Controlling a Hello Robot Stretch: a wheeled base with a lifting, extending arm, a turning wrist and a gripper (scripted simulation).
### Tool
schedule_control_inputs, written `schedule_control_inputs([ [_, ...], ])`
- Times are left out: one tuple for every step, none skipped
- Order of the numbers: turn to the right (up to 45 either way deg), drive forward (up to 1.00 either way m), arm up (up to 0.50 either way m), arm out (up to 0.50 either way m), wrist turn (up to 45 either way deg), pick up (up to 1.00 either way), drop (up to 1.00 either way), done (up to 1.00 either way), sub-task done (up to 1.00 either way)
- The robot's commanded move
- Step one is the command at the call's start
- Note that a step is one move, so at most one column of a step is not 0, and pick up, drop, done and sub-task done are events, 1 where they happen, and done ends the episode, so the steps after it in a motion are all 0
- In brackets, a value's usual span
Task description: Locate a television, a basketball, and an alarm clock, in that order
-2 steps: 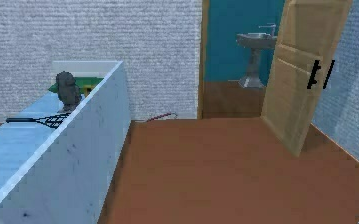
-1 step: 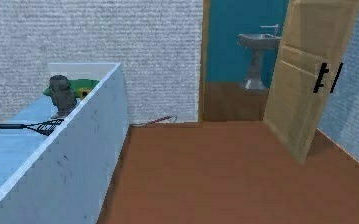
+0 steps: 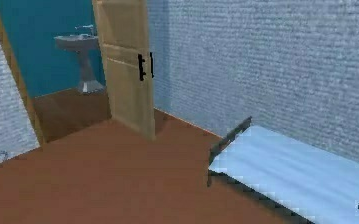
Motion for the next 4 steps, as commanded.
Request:
schedule_control_inputs([
  [30.0, 0.0, 0.0, 0.0, 0.0, 0.0, 0.0, 0.0, 0.0],
  [0.0, 0.25, 0.0, 0.0, 0.0, 0.0, 0.0, 0.0, 0.0],
  [12.0, 0.0, 0.0, 0.0, 0.0, 0.0, 0.0, 0.0, 0.0],
  [0.0, 0.05, 0.0, 0.0, 0.0, 0.0, 0.0, 0.0, 0.0],
])
